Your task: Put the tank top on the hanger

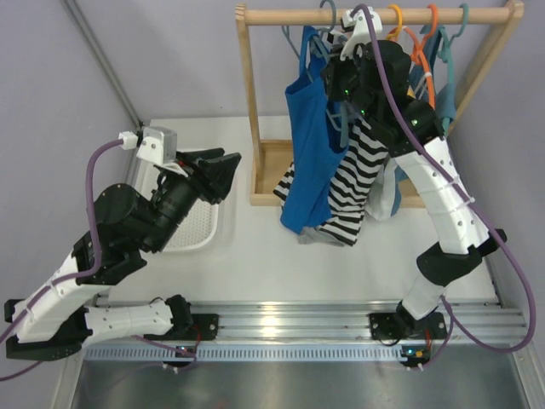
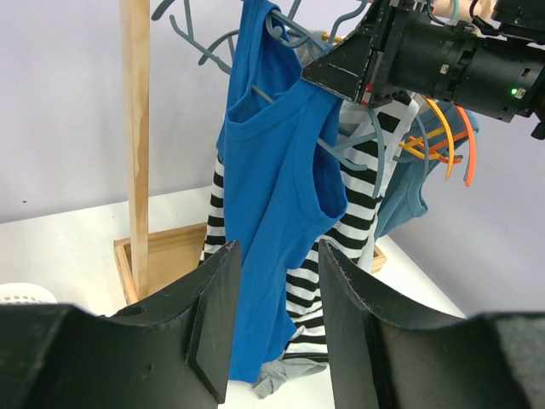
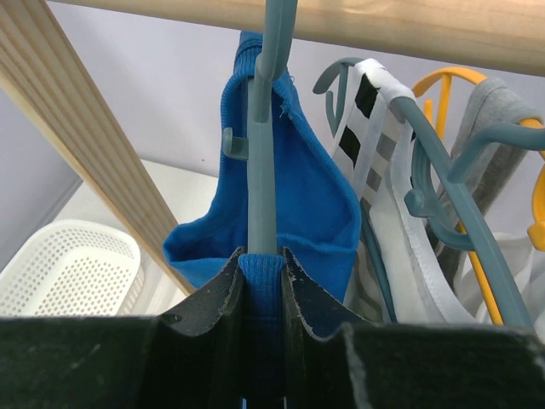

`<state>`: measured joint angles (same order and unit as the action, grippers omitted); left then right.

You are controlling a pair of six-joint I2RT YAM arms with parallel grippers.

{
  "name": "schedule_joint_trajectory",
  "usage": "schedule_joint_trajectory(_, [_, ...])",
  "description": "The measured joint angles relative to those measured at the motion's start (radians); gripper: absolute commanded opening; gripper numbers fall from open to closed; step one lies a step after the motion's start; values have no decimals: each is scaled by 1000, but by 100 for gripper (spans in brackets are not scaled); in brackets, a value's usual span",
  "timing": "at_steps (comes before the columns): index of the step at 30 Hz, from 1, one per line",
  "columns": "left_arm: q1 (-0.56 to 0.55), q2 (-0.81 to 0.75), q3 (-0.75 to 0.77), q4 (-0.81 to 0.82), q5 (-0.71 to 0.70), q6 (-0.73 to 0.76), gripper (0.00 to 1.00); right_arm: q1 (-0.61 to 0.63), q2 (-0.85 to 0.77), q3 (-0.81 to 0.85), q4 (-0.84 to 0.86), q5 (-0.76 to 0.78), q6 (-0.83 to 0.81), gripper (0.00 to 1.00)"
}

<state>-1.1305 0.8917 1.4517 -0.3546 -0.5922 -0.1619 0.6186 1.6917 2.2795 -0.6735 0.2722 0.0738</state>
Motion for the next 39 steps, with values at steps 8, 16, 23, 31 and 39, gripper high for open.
schedule_joint_trajectory(8, [0,-6,-4,-6,0,0,46,-2,16,8,17,-5,6,0])
schedule_joint_trajectory(16, [0,-8,-11,-9,-1,-1,46,-8,46,6,32,-11,15,0])
schedule_joint_trajectory(23, [0,-12,-22,-14,-4,-8,46,-10,46,-28,46,-22,23,0])
schedule_joint_trajectory(31, [0,-12,-37,-13,-12,-16,47,-13,41,-64,74,-37,42,15])
schedule_joint_trajectory(39, [0,-10,-63,-12,-27,-28,47,-13,-5,-108,79,-60,65,47])
